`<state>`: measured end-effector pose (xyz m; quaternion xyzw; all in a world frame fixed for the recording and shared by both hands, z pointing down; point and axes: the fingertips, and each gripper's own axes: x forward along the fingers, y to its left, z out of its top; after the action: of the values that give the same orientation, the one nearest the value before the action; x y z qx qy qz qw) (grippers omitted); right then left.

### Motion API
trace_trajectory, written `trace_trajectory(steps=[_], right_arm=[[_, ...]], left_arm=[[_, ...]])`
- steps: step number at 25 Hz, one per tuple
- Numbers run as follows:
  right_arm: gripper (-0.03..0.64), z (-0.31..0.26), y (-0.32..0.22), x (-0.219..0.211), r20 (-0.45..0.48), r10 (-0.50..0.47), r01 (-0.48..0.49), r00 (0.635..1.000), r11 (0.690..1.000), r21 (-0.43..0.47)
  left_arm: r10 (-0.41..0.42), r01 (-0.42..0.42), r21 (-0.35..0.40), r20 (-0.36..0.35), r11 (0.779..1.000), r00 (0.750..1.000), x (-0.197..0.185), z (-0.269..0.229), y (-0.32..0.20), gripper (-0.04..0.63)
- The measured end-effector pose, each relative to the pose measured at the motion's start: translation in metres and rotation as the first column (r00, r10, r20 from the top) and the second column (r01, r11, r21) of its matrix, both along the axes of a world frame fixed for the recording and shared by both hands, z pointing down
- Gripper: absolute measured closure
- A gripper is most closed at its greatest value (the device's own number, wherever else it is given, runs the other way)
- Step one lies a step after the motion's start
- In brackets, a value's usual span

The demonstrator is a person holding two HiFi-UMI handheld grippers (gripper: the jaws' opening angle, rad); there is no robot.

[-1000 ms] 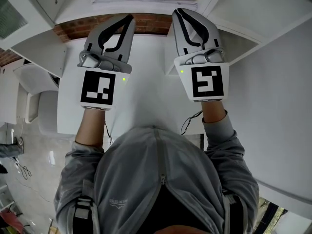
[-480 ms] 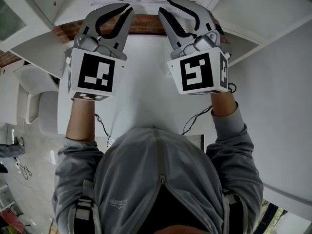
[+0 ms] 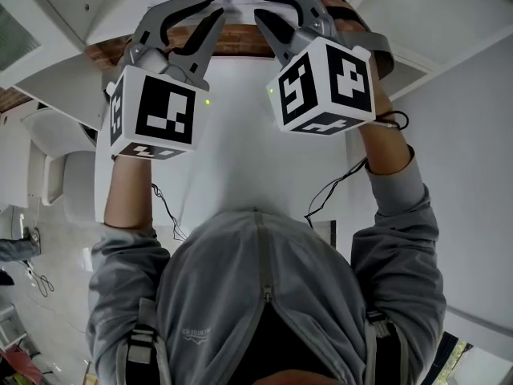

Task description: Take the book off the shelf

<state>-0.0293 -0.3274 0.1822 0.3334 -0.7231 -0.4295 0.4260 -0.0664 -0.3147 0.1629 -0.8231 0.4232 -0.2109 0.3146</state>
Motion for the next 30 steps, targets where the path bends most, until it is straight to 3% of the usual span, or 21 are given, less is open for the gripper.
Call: trace_trajectory(steps=[6, 11, 20, 25, 28, 29, 30], right_arm=[[0.517, 0.01, -0.007, -0.002, -0.152, 0.01, -0.032, 0.988, 0.99, -0.138], [0.557, 0.018, -0.009, -0.003, -0.242, 0.003, -0.059, 0.97, 0.973, -0.224], [0.592, 0.014, -0.006, 0.001, -0.274, 0.052, -0.09, 0.96, 0.987, -0.13], [0.594, 0.036, 0.029, -0.005, -0.258, -0.047, -0.02, 0.965, 0.968, -0.251], [0.589, 0.014, 0.032, -0.008, -0.192, -0.058, 0.029, 0.98, 0.988, -0.151], [0.535, 0.006, 0.028, -0.008, -0.184, -0.05, 0.024, 0.982, 0.99, -0.137], [0.408, 0.001, 0.023, -0.007, -0.188, -0.041, 0.013, 0.981, 0.989, -0.145]], left_arm=[[0.013, -0.013, -0.002, -0.016, 1.0, 1.0, 0.001, 0.003, 0.001, 0.552], [0.023, -0.023, -0.013, -0.034, 1.0, 0.999, 0.003, 0.012, 0.003, 0.552], [0.034, -0.035, -0.046, -0.04, 0.998, 0.999, 0.007, 0.023, 0.019, 0.552], [0.022, -0.025, -0.044, -0.049, 0.999, 0.999, 0.002, 0.023, 0.025, 0.551], [0.018, -0.02, -0.036, -0.056, 0.999, 0.998, 0.0, 0.022, 0.028, 0.551], [0.016, -0.018, -0.035, -0.058, 0.999, 0.998, -0.001, 0.021, 0.028, 0.551], [0.013, -0.015, -0.034, -0.061, 0.999, 0.998, -0.002, 0.021, 0.029, 0.551]])
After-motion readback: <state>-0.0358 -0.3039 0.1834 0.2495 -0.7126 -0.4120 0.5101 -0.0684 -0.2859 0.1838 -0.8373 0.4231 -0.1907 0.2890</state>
